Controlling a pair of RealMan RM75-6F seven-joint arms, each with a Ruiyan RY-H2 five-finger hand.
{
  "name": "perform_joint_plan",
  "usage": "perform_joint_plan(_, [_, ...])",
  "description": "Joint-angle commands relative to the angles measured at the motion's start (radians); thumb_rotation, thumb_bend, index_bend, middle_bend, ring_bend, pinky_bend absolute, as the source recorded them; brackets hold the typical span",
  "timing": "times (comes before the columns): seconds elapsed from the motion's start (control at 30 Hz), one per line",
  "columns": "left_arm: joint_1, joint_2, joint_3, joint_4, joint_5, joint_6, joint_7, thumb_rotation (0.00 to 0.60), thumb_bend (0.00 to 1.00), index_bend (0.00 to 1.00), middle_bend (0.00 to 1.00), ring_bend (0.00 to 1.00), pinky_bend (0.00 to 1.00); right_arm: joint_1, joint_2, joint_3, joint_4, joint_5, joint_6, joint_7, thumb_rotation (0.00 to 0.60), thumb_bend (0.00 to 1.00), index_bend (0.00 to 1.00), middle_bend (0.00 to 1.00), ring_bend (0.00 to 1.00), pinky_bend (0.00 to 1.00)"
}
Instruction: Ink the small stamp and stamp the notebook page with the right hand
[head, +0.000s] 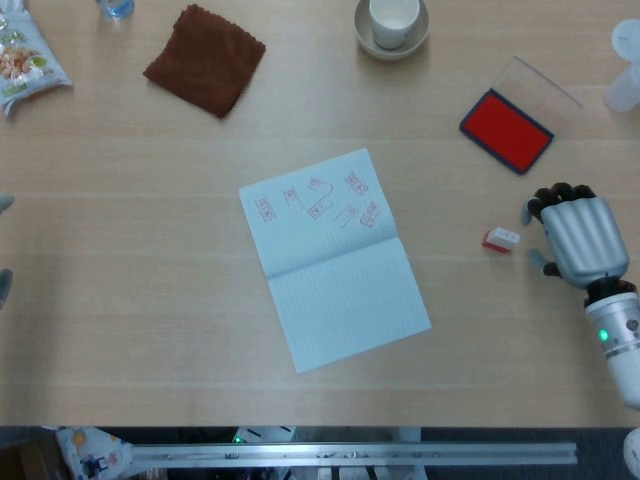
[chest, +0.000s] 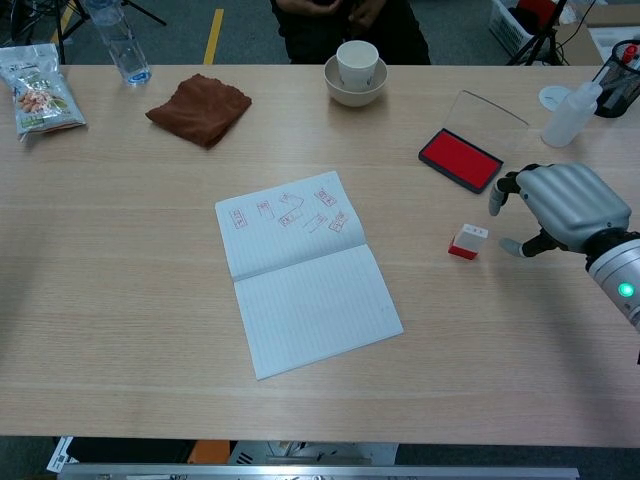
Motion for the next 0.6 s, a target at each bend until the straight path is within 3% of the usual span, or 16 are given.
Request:
perform_joint_plan(0.03, [-0.002, 0.003, 0.001, 0.0, -0.001, -0.004, -0.003, 0.6, 0.32, 0.15, 0.16, 0.14, 0.1, 0.011, -0.02, 0.003, 0.011, 0.013, -0.007, -0.013, 0.6, 0.18, 0.48, 0.41, 0.29, 0.34])
perform_joint_plan(0.6, [-0.007, 0.013, 0.009, 0.008, -0.007, -0.027, -0.022, 0.6, 0.32, 0.15, 0.16, 0.14, 0.1, 0.039, -0.102, 0.002, 0.09, 0.075, -0.018, -0.046, 0.6, 0.18, 0.48, 0.41, 0.29, 0.34])
